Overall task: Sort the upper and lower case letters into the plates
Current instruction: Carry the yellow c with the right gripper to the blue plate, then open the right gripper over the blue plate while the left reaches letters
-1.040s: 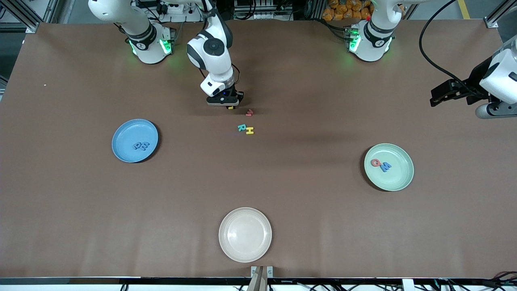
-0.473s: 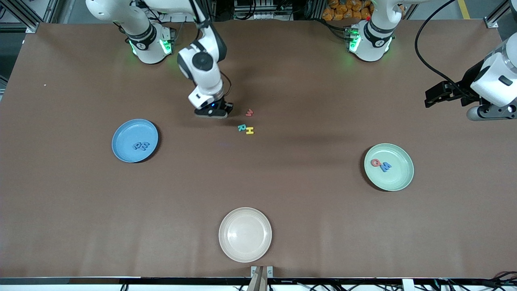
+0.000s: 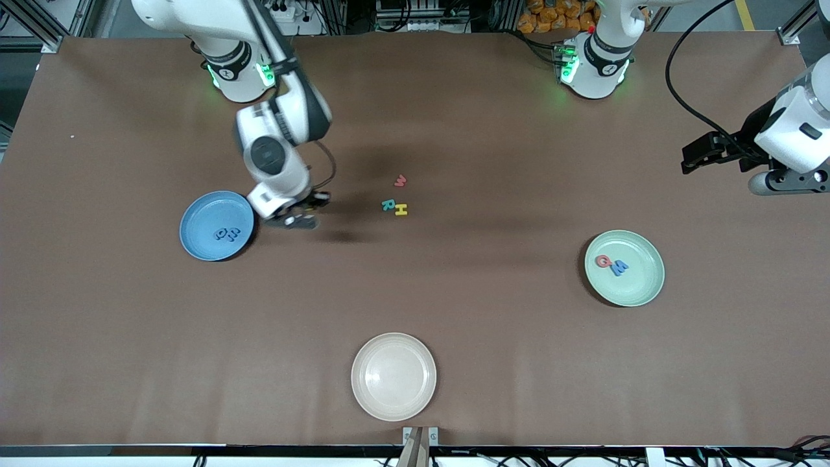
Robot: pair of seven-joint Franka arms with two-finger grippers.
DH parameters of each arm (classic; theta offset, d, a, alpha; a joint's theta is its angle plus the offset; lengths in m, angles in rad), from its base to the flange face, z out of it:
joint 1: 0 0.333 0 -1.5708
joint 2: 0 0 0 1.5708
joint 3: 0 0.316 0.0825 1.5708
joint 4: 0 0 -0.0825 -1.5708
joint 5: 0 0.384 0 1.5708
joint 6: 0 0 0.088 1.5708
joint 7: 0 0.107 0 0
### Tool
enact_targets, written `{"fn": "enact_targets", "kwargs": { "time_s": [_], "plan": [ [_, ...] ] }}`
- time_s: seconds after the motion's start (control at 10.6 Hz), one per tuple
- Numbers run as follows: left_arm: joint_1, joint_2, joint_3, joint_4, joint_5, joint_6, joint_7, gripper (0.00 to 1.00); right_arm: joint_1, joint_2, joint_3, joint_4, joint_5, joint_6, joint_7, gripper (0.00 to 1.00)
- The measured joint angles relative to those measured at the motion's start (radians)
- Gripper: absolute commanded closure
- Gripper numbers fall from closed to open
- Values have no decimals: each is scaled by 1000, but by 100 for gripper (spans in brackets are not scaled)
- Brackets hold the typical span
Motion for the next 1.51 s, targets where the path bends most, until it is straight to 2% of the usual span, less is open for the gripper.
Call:
{"fn": "enact_targets", "kwargs": {
  "time_s": [0.19,0.47,0.66,0.95,1.13,1.51],
  "plan": [
    [0,1,0,0,28,23,0,0,-8,-42,-113,38,-9,-70,-57,100],
    [0,2,0,0,31,39,0,0,-10,-59,-331,39,-19,-83,-280,100],
    [0,4,0,0,31,41,0,0,-19,-59,-405,34,-20,-80,-334,100],
    [-2,16,-3,-4,31,42,2,0,-83,-50,-410,-45,-19,58,-410,100],
    [-30,52,-16,-10,20,42,6,0,-89,-37,-407,-92,-5,113,-418,100],
    [-129,123,-149,-45,-53,157,-82,0,-86,9,-381,-124,22,201,-418,96]
  ]
}}
